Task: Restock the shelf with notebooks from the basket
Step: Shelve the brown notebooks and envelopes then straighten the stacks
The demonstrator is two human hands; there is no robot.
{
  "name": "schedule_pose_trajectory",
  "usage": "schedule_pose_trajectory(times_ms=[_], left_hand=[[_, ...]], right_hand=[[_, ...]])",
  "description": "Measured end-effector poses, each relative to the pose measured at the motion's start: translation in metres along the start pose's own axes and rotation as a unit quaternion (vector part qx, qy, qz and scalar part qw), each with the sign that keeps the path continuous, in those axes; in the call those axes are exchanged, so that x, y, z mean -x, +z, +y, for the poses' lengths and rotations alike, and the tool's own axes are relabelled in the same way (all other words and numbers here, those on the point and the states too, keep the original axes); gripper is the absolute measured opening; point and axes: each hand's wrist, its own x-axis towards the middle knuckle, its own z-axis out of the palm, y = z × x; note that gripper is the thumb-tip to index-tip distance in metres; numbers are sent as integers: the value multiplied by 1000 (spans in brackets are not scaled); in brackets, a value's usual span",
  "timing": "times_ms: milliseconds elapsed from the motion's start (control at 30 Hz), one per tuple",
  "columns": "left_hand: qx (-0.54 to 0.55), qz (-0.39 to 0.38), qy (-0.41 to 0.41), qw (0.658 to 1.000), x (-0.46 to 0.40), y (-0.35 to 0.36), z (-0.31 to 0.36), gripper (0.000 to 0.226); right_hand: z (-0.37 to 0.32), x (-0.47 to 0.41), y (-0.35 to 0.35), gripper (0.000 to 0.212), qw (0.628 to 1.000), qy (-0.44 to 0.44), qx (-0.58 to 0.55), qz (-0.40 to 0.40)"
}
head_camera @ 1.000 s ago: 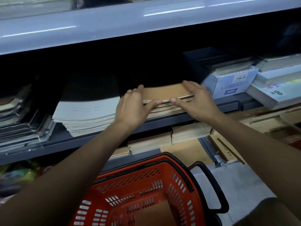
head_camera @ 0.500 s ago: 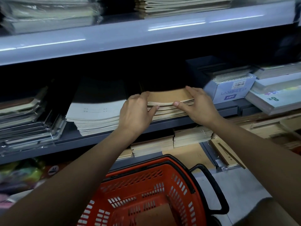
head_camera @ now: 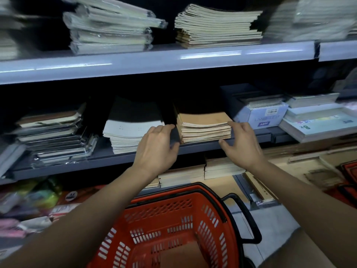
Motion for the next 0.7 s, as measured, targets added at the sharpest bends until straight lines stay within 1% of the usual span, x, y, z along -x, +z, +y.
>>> schedule_pose_trajectory(times_ms=[200, 333, 467, 700], left_hand=[[-1, -13, 0, 1000, 39, -16, -14, 52], [6, -18, -24, 1000, 63, -23, -26, 51], [7, -39, -43, 998, 90, -16, -43, 50], [20, -93, -88, 992, 138, 26, -73, 46]], right_hand=[[-31, 37, 3, 65, 999, -17, 14, -24], [-50, 60, 15, 62, 997, -51, 27, -42], [-57, 80, 42, 58, 991, -84, 52, -90], [-47, 121, 112, 54, 978, -61, 65, -191]])
